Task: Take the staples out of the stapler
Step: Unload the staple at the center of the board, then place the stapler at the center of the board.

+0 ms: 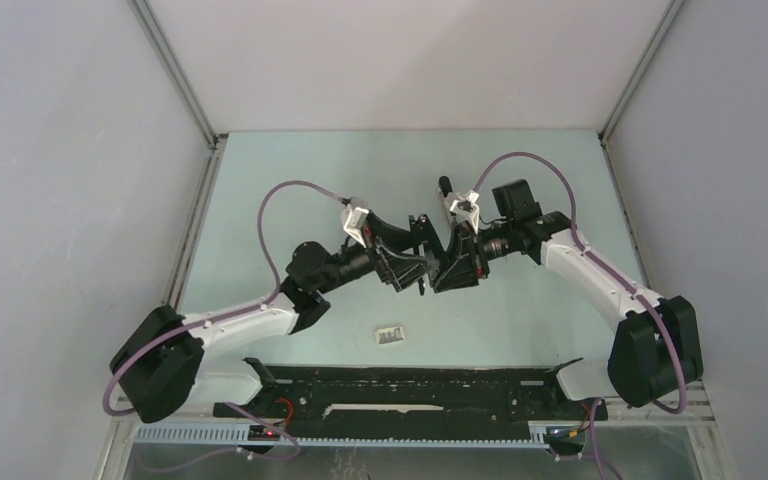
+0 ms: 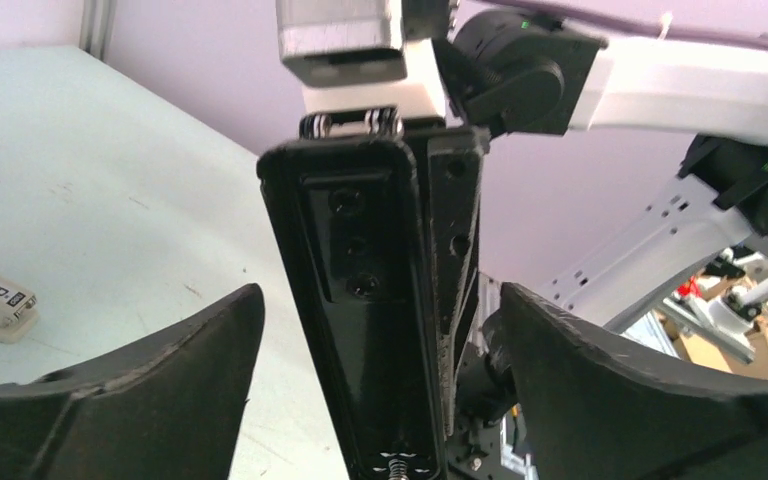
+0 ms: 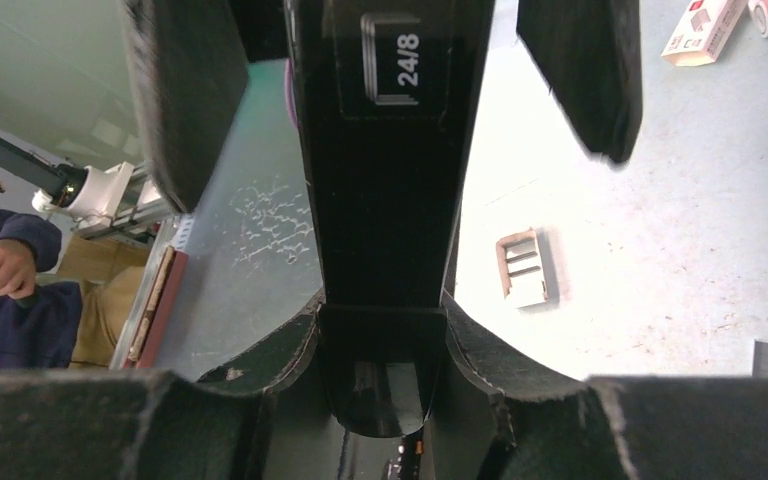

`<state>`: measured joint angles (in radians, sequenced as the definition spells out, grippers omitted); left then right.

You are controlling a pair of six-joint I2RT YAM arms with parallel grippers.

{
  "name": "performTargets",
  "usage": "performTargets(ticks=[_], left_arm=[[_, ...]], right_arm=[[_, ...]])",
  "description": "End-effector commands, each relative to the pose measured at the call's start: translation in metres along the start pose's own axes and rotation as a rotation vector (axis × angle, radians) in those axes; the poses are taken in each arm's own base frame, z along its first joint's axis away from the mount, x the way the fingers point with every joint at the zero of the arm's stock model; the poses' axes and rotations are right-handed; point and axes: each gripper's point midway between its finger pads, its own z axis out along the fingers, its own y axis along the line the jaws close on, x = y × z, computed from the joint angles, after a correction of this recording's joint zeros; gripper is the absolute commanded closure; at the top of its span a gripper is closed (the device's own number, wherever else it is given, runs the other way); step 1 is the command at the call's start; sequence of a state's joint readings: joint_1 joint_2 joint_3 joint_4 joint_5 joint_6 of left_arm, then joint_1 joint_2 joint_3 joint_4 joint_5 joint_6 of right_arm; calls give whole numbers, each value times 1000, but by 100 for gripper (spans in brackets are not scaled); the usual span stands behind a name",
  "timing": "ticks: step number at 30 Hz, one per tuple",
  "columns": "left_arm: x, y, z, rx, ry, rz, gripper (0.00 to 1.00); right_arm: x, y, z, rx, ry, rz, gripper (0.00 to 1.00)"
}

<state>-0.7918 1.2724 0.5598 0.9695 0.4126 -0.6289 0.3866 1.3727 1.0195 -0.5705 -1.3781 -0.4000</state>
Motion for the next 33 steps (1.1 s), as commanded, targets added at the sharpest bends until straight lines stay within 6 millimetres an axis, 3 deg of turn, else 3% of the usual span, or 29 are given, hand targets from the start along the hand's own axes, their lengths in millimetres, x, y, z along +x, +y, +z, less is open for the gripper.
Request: performTargets(ticks=[1,9,13,19,26,27,33], left_arm=[[-21,-3,-12,-32,-78,68,2],[-20,19,-44,-226,-28,174,0],[-28,24,-73,-330,-22,253,0],[-24,35,-111,-482,19,263,0],[-7,62,-146,-648,-23,184,0],[1,67,-151,-670,-19,173,0],[7,72,-154,-683,-23,158,0]], right_arm=[[-8,16,-4,-71,-36,4,100],[-7,0,-21,53,-54,-21,100],[-6,-11,-40,167,-74,-43,100],[-4,-26,-76,341,-101,-46,100],[26,-53,-148,696,-33,-35,100],[40,-59,-177,811,-16,1,100],[73,-84,-244,1062,89,83,100]])
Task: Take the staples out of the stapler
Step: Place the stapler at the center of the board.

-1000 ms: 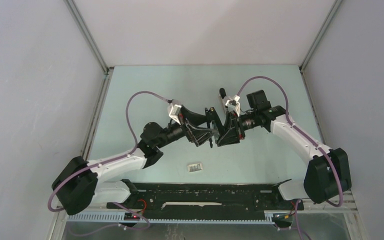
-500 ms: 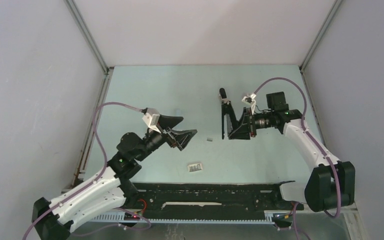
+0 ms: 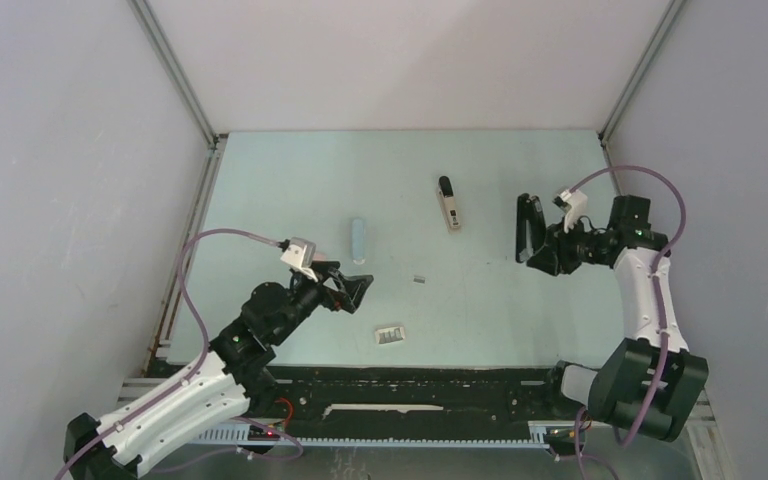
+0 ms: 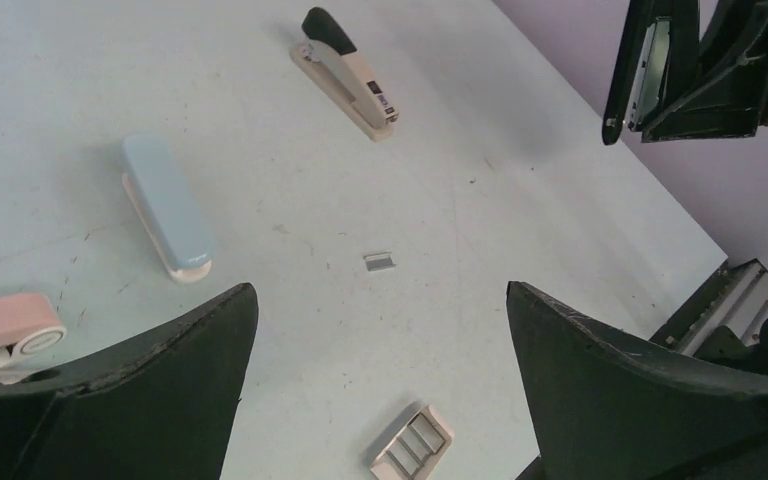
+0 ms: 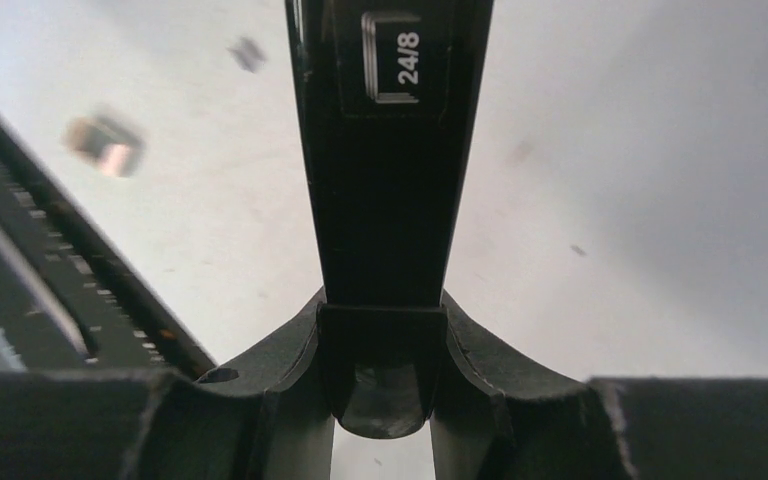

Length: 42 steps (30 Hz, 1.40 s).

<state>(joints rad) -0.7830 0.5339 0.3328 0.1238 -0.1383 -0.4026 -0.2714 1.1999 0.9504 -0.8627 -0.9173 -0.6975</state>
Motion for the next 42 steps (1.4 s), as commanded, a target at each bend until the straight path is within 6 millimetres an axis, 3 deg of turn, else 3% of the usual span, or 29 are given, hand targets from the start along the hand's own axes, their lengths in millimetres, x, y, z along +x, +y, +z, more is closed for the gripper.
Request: performTargets(ticks=[1,5,10,18,22,30,35,42], left_arm=[[-1,8,0,-38,-32,-28,0],[-1,9,-2,-37,-41,-30,0],[0,16,-6,-67,-58,-39,0],[3,20,-10,-80,-58,-43,0],[3,22,-10,-86,-60,-43,0],[6,27,-11,-110,-56,-41,0],[8,30,-10,-122,-53,-40,0],[9,31,-9,-129,-48,-37,0]], right_arm=[[9,-53,-19,205,88,-86,100],[14,-98,-22,351,158,-102,100],[16,-136,-13,412,264,-69,100],[7,-178,31,465,385,-82,100],[-8,-195,51,495,424,-93,100],[-30,-215,91,527,479,-104,99],[-34,-229,105,558,495,-105,90],[-38,-229,117,546,481,-104,77]])
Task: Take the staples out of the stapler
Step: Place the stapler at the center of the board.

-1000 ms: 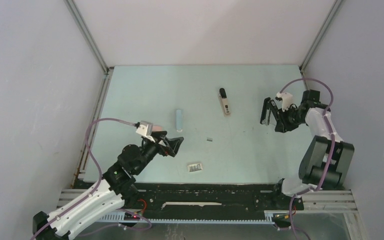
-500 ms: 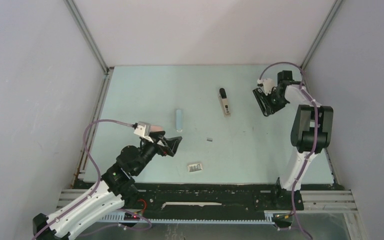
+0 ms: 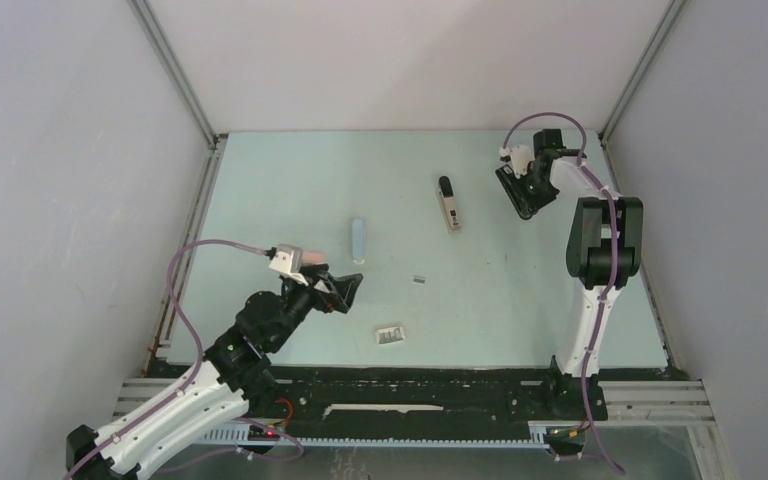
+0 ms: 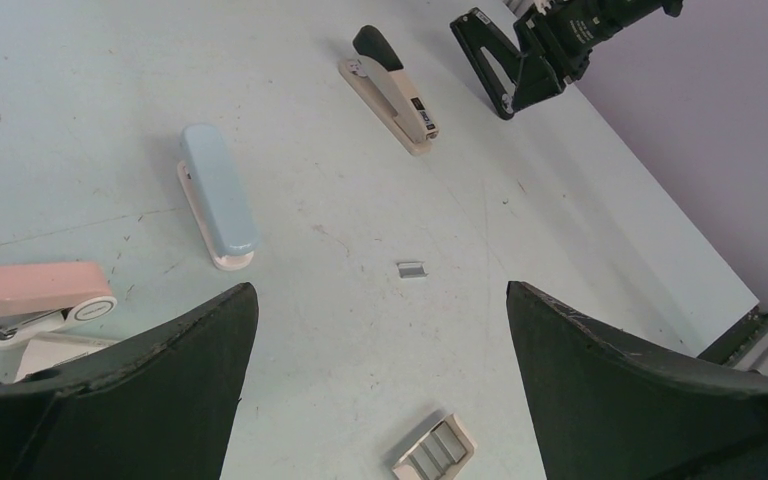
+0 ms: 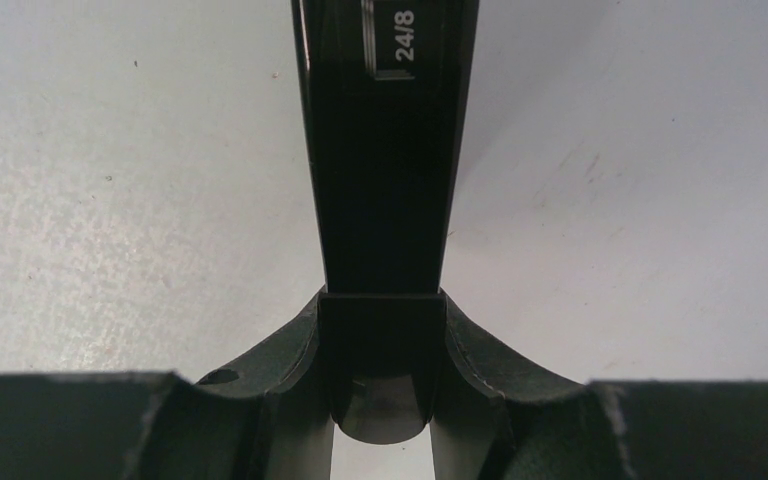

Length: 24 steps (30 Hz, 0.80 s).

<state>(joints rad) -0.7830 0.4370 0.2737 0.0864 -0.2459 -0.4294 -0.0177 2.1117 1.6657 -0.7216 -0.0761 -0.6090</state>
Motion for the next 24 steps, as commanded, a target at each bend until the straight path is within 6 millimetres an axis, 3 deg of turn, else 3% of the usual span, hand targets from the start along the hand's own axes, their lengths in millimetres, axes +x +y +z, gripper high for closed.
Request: performTargets(ticks=[1,14,24], left_arm=[[4,7,2,-31,-2,-10,0],[3,3,5,-23,7,-18,0],[5,2,6,-17,14,-26,0]], right_arm=[[-23,-7,-5,30,-60,16,76],[-31,5,-1,-44,-79,38,57],[-39,7,-1,-77,-85,54,53]])
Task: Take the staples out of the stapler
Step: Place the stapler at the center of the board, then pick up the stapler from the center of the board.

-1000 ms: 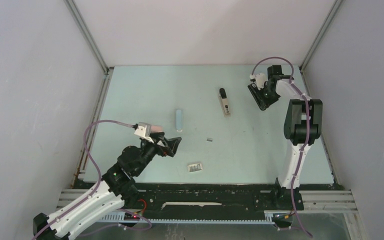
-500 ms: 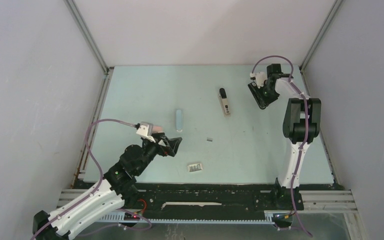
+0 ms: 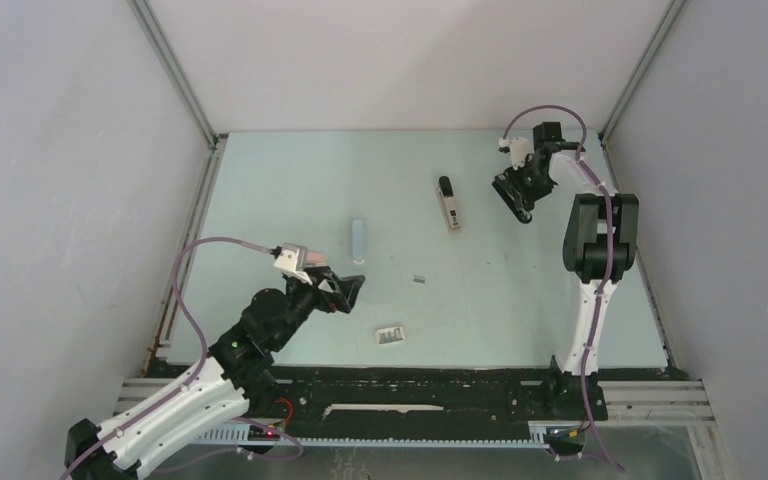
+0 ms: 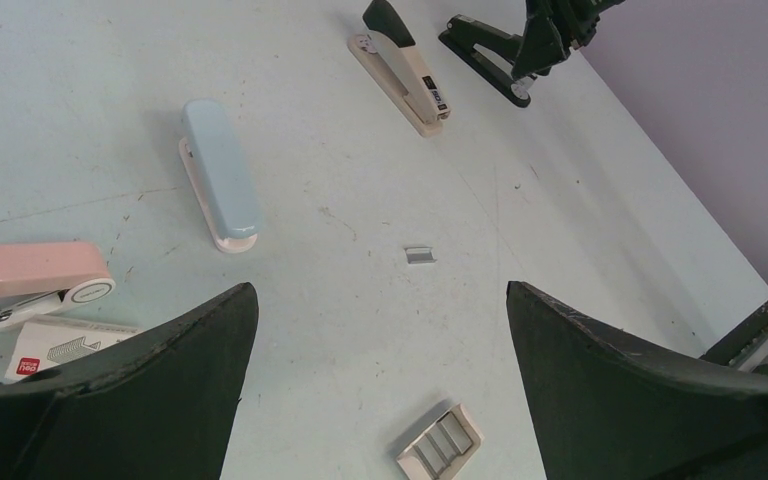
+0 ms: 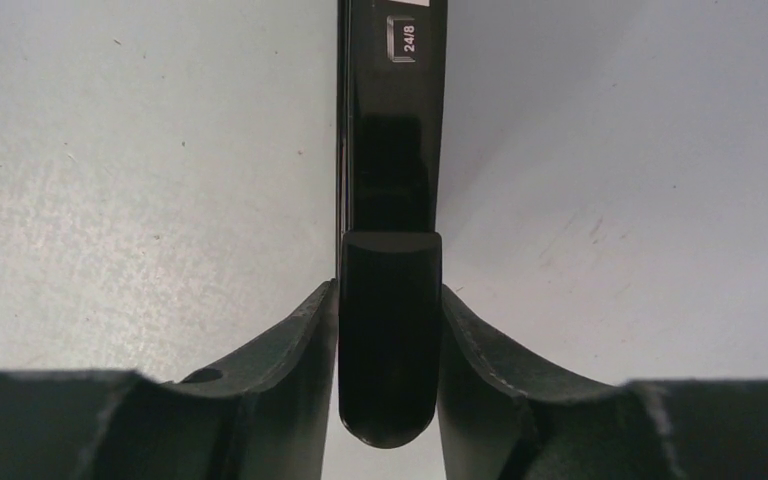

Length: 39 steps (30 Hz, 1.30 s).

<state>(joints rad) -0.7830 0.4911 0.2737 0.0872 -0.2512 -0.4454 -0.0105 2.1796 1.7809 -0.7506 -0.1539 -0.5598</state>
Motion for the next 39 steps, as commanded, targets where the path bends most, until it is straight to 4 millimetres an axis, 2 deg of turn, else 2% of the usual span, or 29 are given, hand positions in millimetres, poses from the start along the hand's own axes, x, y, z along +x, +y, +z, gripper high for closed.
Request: performTargets(ticks=[1,3,8,12,13,15,19,22,24,26,28,32,37,39], left_arm=[[-8,-3,1,11,-32,-24,0],[-8,-2,2,4,-32,-23,0],[-7,6,8,-43,-40,-19,0],[-9,9,22,-76,-14,-18,0],[-10,10,26,-86,-2,-20,0],[-12,15,35,-123,18,-27,0],[-19,26,52,-214,59,-34,0],[-22,32,61,-266,86,-25,0],[-24,32,66,-279,103,-14,0],[-24,33,70,-292,123,-5,0],[-21,35,74,-307,147,9,0],[-18,40,87,-334,178,35,0],[-12,46,103,-358,214,48,0],[-3,51,106,-381,254,60,0]], right_arm=[[-16,3,-13,-20,-43,15,51],[-23,3,-28,-23,-80,15,44],[-47,5,-97,6,-246,-15,25],[-57,27,-157,9,-402,-69,18],[-58,38,-171,-14,-445,-91,18],[-52,74,-192,-104,-510,-151,18],[-44,167,-236,-281,-638,-308,15],[-30,228,-266,-487,-713,-348,14],[-15,262,-284,-637,-740,-369,12],[0,284,-290,-760,-746,-384,11],[11,293,-286,-814,-753,-390,11],[19,286,-269,-787,-749,-376,9],[20,282,-265,-796,-735,-350,9],[21,280,-265,-791,-735,-345,9]])
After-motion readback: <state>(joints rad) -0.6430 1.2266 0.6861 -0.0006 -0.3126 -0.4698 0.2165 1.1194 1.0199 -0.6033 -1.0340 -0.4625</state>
